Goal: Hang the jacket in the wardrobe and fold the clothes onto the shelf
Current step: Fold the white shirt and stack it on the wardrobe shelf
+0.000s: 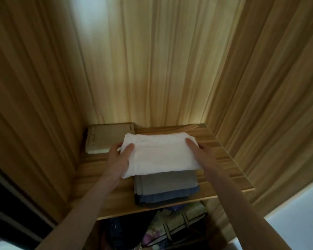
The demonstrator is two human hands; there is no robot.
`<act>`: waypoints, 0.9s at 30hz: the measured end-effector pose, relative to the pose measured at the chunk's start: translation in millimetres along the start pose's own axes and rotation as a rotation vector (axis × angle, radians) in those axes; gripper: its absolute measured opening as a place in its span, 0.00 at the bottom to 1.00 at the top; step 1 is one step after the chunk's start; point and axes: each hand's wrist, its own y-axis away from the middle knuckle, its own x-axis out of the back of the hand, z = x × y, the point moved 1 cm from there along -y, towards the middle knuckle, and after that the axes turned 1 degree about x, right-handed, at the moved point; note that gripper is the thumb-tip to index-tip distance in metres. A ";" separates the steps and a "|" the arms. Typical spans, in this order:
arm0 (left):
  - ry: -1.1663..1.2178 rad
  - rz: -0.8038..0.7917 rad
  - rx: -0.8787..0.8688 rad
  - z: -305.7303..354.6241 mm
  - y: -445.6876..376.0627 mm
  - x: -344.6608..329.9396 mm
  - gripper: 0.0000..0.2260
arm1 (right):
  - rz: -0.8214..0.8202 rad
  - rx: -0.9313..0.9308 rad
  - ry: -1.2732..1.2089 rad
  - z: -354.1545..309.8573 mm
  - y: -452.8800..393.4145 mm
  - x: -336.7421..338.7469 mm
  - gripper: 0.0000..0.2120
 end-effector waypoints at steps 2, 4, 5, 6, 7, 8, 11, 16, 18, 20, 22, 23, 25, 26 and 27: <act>-0.028 0.016 0.007 -8.6 -8.9 -8.7 0.23 | -0.010 -0.007 0.033 7.3 -15.8 -1.6 0.26; -0.078 0.023 0.012 -19.7 -16.6 -16.5 0.23 | -0.021 -0.034 0.035 19.2 -30.5 -2.5 0.28; -0.105 0.025 0.021 -25.6 -19.3 -19.3 0.23 | -0.021 -0.043 0.043 26.6 -36.7 -2.5 0.28; -0.127 0.030 0.036 -32.5 -21.7 -21.3 0.23 | -0.022 -0.042 0.063 34.3 -41.6 -2.6 0.28; -0.141 0.033 0.052 -40.4 -23.7 -22.6 0.23 | -0.022 -0.037 0.087 42.1 -45.2 -3.5 0.27; -0.155 0.035 0.072 -48.1 -25.2 -24.0 0.23 | -0.018 -0.040 0.112 50.8 -48.3 -4.4 0.28; -0.292 0.059 0.088 -61.9 -27.4 -26.4 0.22 | -0.004 -0.101 0.164 68.9 -51.3 -8.9 0.31; -0.899 0.265 -0.184 -58.3 -23.7 -27.2 0.31 | 0.187 0.251 0.593 69.1 -45.1 -10.3 0.28; -1.037 0.242 -0.573 -53.4 -14.1 -35.1 0.22 | 0.211 0.613 0.644 60.7 -38.6 -13.7 0.21; -1.123 0.096 -0.813 -55.2 -6.9 -47.0 0.20 | 0.102 0.815 0.724 56.7 -37.7 -21.1 0.22; -1.199 -0.005 -0.839 -63.3 -8.3 -55.6 0.23 | 0.000 0.828 0.870 61.8 -41.9 -25.3 0.28; -1.235 -0.035 -0.805 -69.8 -12.6 -56.3 0.25 | -0.033 0.787 0.924 66.7 -44.7 -25.2 0.31; -1.272 -0.073 -0.710 -83.8 -18.9 -54.0 0.28 | -0.106 0.684 0.948 78.4 -50.4 -23.9 0.36; -1.268 -0.084 -0.681 -90.0 -20.9 -52.3 0.29 | -0.137 0.653 0.930 83.6 -52.6 -24.2 0.36; -1.264 -0.101 -0.657 -96.0 -24.1 -51.0 0.30 | -0.152 0.637 0.910 88.4 -55.3 -25.7 0.35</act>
